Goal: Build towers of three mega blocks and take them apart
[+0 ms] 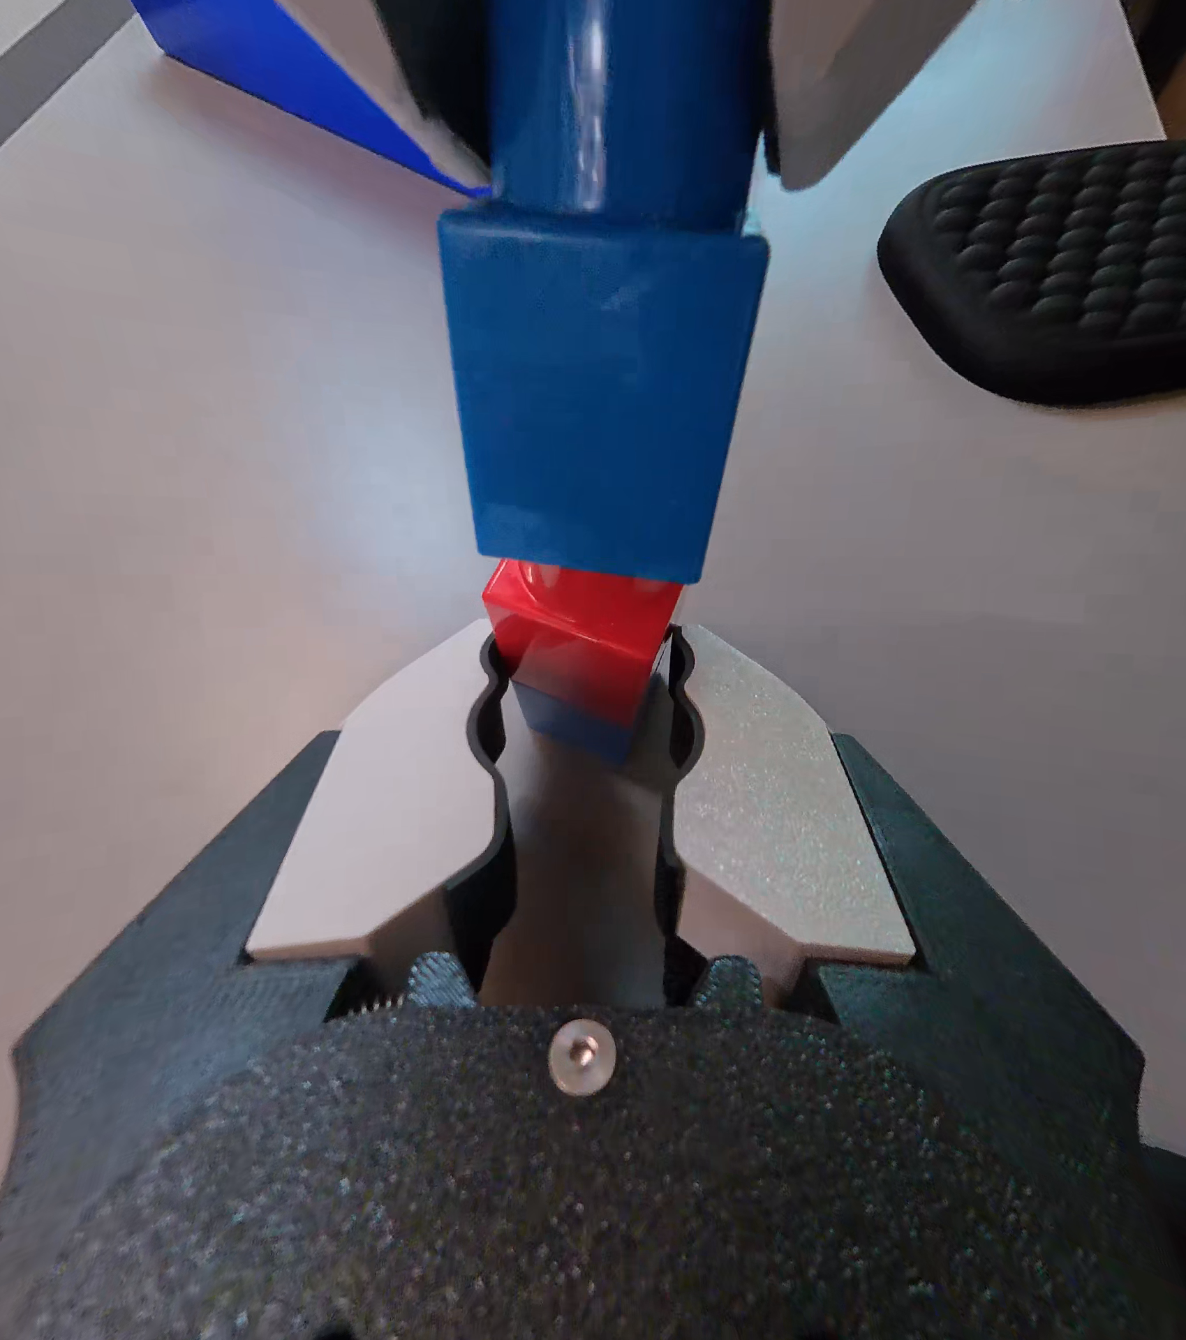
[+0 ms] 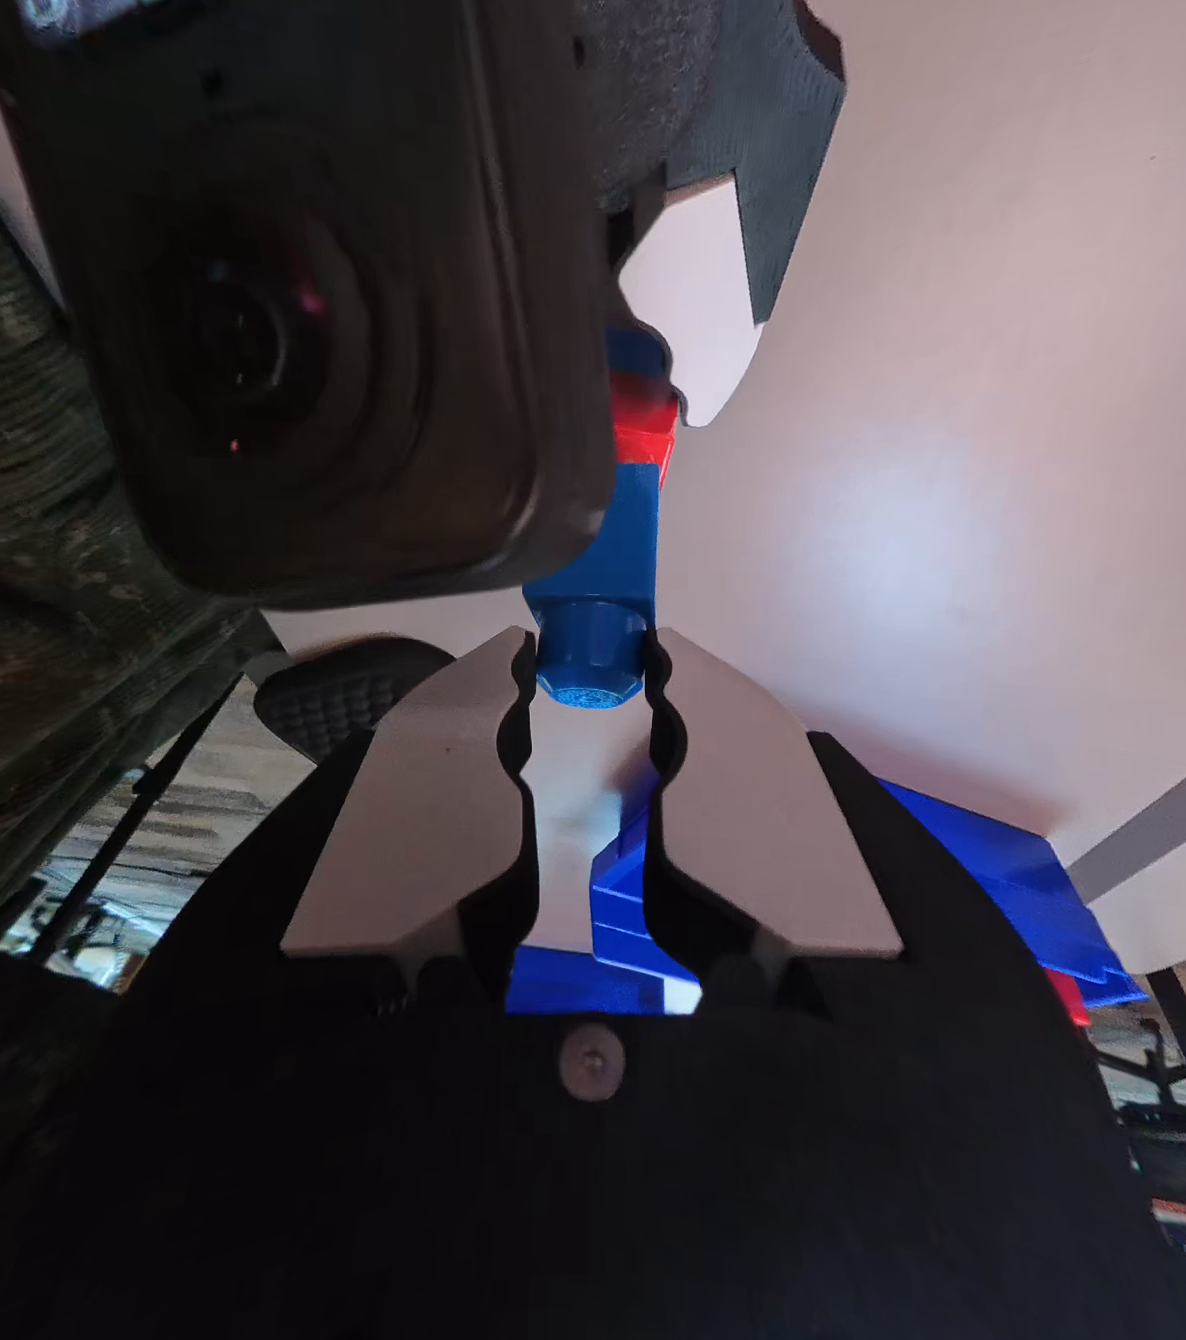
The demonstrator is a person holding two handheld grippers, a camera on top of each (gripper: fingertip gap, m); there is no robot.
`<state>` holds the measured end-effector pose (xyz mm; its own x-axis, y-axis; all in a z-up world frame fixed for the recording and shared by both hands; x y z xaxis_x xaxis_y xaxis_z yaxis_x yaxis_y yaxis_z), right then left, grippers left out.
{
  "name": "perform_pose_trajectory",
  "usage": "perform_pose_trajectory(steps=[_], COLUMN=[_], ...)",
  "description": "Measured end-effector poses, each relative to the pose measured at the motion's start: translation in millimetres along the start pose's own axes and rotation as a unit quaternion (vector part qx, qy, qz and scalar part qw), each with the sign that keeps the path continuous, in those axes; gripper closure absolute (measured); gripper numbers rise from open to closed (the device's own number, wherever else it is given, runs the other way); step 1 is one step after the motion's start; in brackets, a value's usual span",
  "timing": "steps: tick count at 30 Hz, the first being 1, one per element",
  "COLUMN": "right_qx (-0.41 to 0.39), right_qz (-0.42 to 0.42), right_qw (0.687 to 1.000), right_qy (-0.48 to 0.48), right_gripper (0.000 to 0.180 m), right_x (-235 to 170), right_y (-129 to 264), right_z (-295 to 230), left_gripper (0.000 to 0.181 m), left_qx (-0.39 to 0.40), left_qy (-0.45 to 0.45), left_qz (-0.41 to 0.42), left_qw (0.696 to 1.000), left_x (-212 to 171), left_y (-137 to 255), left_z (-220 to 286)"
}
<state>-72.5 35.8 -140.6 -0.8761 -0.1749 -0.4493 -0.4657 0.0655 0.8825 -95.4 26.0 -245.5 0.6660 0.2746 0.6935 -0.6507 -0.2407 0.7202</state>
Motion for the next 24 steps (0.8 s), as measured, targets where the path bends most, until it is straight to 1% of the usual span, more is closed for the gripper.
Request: perform_pose_trajectory(steps=[6,9,10,14,16,18,19,21,22,23,24], right_qx=[-0.008,-0.014,-0.013,-0.016,-0.015,-0.022,-0.044,-0.089,-0.088,-0.081,-0.077], right_qz=[0.036,0.059,0.072,0.137,0.187,0.249,0.272,0.299,0.316,0.339,0.363], right_qw=[0.999,0.998,0.997,0.99,0.982,0.968,0.961,0.949,0.943,0.936,0.928], right_qy=[-0.002,-0.003,-0.004,-0.019,-0.019,0.005,0.021,0.047,0.051,0.048,0.043], right_gripper=[0.15,0.144,0.138,0.133,0.13,0.125,0.119,0.1,0.097,0.099,0.104], right_x=[12,16,17,19,18,13,8,0,0,2,5], right_y=[4,4,4,3,7,12,12,1,-6,-11,-15], right_z=[4,3,2,2,1,-2,0,6,7,9,11], left_gripper=[0.138,0.138,0.139,0.139,0.139,0.14,0.14,0.14,0.14,0.14,0.14], left_qx=[0.007,0.007,0.009,0.008,0.007,0.008,0.008,0.007,0.006,0.006,0.007], left_qy=[0.004,0.007,0.009,0.013,0.015,0.015,0.014,0.011,0.011,0.011,0.011], left_qz=[-0.003,-0.001,0.0,0.004,0.005,0.006,0.008,0.011,0.012,0.012,0.013], left_qw=[1.0,1.0,1.0,1.0,1.0,1.0,1.0,1.0,1.0,1.0,1.0], left_x=[0,0,0,0,-1,-1,-2,-2,-1,-1,-1], left_y=[0,0,0,-1,-1,-1,0,-1,-1,-1,-1], left_z=[1,0,0,0,-1,-1,-1,-1,-2,-2,-2])
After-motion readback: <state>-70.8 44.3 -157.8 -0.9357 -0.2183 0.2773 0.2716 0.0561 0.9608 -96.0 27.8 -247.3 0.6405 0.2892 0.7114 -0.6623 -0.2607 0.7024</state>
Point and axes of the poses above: each gripper's, where its closed fingertips meet, y back along the fingers, x out of its top, z = x × y across the jaws, the point moved 3 cm from there along y, back along the fingers, and after that the axes turned 12 degrees about -z, right-handed, at the moved point
